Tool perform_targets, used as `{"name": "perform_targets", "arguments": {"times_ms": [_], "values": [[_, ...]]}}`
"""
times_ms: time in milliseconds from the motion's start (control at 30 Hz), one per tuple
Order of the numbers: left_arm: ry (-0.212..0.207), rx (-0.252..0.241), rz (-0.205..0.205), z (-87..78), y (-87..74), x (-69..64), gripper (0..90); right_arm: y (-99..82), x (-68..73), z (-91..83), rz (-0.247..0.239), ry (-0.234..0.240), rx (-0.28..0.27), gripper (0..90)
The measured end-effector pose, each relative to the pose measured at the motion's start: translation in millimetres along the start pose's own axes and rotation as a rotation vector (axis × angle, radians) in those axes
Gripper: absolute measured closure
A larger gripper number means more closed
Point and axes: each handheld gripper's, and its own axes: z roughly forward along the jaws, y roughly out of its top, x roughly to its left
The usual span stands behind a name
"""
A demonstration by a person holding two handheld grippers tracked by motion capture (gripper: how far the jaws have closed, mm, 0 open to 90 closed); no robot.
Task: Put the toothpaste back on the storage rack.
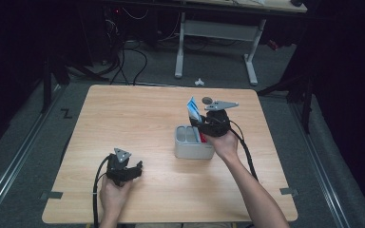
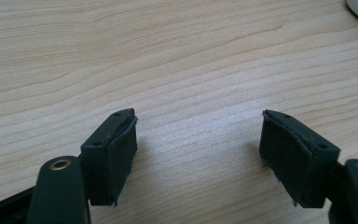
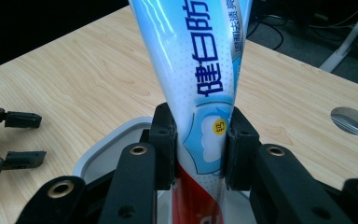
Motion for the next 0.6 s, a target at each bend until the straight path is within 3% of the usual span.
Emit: {"name": "perform_targets", "arguments": {"times_ms": [600], "values": [[0.001, 0.000, -0.001, 0.1, 0.1, 0.0, 27.9, -15.7, 1.4, 2.0, 0.004, 0.004, 0.014, 69.2]]}}
